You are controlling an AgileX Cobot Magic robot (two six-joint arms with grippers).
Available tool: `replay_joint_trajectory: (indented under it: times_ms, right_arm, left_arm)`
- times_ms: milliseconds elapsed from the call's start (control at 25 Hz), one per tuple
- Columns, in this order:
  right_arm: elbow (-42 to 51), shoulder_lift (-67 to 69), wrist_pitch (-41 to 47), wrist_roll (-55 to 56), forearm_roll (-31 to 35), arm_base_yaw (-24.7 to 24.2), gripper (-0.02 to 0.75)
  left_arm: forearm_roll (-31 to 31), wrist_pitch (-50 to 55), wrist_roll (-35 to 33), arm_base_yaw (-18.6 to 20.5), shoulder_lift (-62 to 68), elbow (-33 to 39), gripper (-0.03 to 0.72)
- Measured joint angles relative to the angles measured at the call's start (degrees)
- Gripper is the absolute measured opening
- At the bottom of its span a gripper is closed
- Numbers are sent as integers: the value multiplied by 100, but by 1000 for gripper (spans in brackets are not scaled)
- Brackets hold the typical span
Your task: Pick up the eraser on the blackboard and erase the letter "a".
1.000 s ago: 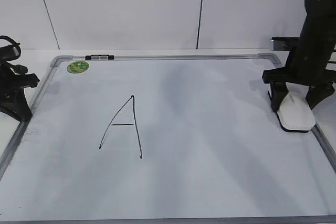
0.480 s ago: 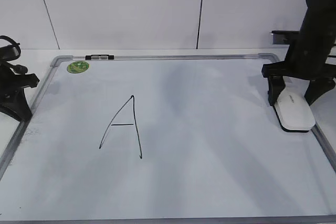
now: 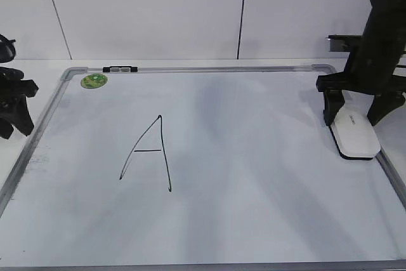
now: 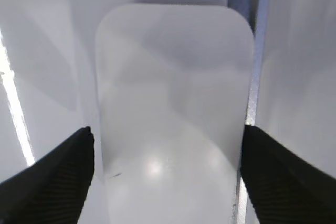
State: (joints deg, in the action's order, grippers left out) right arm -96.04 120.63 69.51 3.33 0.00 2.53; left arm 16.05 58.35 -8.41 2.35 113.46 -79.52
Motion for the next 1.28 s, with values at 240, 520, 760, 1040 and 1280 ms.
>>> replay_joint_trajectory:
  times_ms: [240, 520, 760, 1040, 1280]
  right_arm:
    - [-51, -106, 0, 0, 0, 0, 661]
    - [-51, -670, 28, 0, 0, 0, 661]
    - [-51, -1348, 52, 25, 0, 0, 634]
    - [-51, -2041, 95, 301, 0, 0, 569]
    - [-51, -2385, 152, 341, 635, 0, 563]
  left_arm:
    - [-119, 42, 22, 0, -582, 0, 320]
    - [-170, 191, 22, 0, -1334, 0, 320]
    - [-174, 459, 22, 0, -2036, 0, 320]
    - [-184, 975, 24, 0, -2841, 10, 320]
    - [-151, 1249, 34, 0, -3423, 10, 320]
